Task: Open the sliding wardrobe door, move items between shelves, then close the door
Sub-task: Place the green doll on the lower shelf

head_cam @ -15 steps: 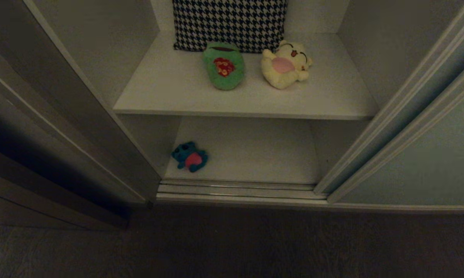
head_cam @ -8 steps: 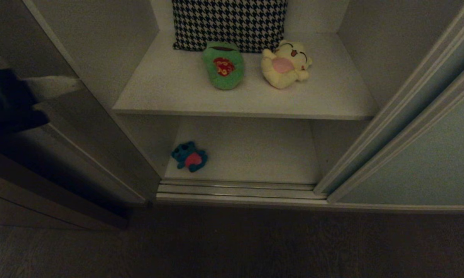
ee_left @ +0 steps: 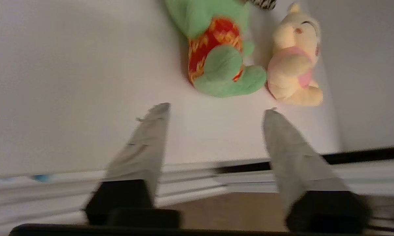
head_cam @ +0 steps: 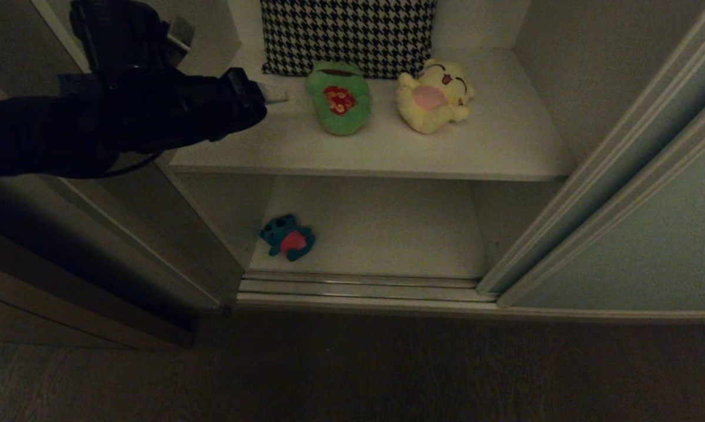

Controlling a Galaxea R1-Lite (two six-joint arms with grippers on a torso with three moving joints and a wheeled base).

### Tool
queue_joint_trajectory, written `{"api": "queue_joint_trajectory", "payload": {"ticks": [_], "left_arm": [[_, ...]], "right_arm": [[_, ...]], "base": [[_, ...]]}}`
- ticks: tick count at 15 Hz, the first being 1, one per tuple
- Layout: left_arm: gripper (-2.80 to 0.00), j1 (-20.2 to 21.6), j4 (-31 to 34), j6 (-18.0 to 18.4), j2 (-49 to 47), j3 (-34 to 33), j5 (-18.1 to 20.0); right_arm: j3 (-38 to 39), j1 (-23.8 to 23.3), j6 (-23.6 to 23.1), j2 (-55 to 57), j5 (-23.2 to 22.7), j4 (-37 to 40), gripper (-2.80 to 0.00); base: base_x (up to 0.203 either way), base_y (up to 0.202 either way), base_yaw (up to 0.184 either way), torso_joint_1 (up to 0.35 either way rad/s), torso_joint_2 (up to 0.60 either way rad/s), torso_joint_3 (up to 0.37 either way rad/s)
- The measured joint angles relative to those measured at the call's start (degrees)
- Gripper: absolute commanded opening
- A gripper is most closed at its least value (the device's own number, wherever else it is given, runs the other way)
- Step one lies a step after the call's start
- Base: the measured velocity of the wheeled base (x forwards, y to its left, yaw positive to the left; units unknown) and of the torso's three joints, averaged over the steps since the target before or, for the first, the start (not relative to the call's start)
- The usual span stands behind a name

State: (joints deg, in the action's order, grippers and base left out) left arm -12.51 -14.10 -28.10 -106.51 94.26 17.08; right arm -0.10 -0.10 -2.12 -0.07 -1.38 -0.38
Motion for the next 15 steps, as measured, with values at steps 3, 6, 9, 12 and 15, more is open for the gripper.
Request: {"api": "queue_joint_trajectory", "payload": {"ticks": [3, 6, 9, 12, 15], "left_arm": [[0.00, -1.67, 2.25, -4.73, -5.60, 6.26, -0.13], [0.00, -2.45, 9.51, -8.42, -8.03, 13.92, 0.11], [0.00, -3.74, 10.01, -7.38, -9.95, 16.38, 0.61], [0.00, -4.90, 5.91, -5.77, -12.40, 16.62, 0.17], [0.00, -5.29, -0.88, -2.64, -14.73, 16.70, 0.00]], "right_arm": [[0.00, 0.00, -0.02, 0.00, 0.00, 0.00, -2.80], [0.00, 0.00, -0.02, 0.00, 0.00, 0.00, -2.80], [0.00, 0.00, 0.01, 0.00, 0.00, 0.00, -2.80], [0.00, 0.00, -0.02, 0.00, 0.00, 0.02, -2.80], [0.00, 0.00, -0.02, 0.00, 0.00, 0.02, -2.80]], "base": [[0.000, 0.000, 0.000, 0.000, 0.00, 0.000], [0.000, 0.000, 0.000, 0.000, 0.00, 0.000], [0.000, 0.000, 0.000, 0.000, 0.00, 0.000], [0.000, 0.000, 0.000, 0.000, 0.00, 0.000], [0.000, 0.000, 0.000, 0.000, 0.00, 0.000]]}}
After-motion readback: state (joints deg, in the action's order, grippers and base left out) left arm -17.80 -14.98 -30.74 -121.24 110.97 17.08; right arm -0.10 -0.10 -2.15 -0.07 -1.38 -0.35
